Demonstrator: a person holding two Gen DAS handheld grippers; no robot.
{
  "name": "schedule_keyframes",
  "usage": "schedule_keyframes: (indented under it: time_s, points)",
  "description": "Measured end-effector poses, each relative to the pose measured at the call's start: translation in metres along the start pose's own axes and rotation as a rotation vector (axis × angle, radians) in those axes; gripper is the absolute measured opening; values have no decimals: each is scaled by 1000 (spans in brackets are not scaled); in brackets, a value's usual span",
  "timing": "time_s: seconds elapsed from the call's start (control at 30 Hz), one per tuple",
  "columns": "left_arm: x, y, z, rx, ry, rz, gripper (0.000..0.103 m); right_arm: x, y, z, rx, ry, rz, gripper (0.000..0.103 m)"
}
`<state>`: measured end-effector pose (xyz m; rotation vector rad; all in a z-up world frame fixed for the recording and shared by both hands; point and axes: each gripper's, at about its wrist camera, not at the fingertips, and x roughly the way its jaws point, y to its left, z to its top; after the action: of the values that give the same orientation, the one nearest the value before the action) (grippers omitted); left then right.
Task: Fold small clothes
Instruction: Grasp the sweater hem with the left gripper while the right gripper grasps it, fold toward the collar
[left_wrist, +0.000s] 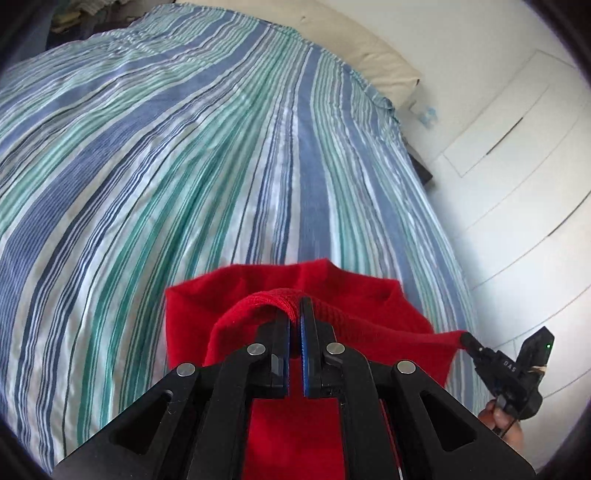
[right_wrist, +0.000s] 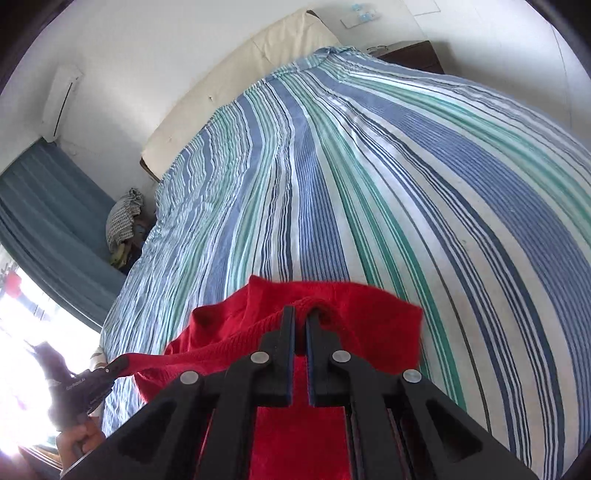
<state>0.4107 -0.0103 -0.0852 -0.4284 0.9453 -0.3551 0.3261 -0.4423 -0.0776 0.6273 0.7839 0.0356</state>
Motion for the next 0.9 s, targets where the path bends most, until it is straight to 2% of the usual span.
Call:
schedule_keyframes:
  time_s: [0.1,0.13,0.17,0.2,0.23,0.27,0.37,0.43,0.5,0.57,0.6,0.67,0.7,0.73,0.83,0.9]
  points:
    - [32,21,10,-58,3,53,6,39,-11,8,34,24,32,6]
    - [42,29,13,-77,13,79,11,47,-14,9,40,26,28,8]
    - [51,35,15,-95,38,103,15,53,-16,10,42,29,10,21]
    - [59,40,18,-112,71,142,39,55,-17,11,44,27,-17,31]
    - [61,45,19,-127,97,182,65,53,-20,11,48,16,-30,49]
    - [59,49,20,-135,101,200,71,47,-22,12,47,-5,-34,50]
    - [32,58,21,-130,49,171,76,15,-17,11,-24,-54,-62,50]
    - [11,62,12,-135,32,168,77,-7,1,2,-131,-38,-29,50]
    - [-4,62,-3,-121,37,143,84,-23,26,-20,-251,24,54,50]
    - [-19,61,-27,-71,60,174,85,-27,39,-49,-335,119,113,49]
    - [-25,61,-40,-47,76,196,85,-26,40,-68,-374,178,98,49]
    - [-44,61,-70,-5,97,223,85,-16,21,-104,-424,287,-71,48]
    - [-56,61,-88,15,107,230,85,-17,3,-117,-404,315,-155,42]
    - [-69,59,-103,33,108,235,85,-30,-12,-125,-360,288,-156,35]
    - [-106,48,-153,79,91,233,89,-79,-13,-143,-318,186,-223,45]
    - [-119,34,-183,100,84,227,91,-107,-6,-159,-308,157,-165,52]
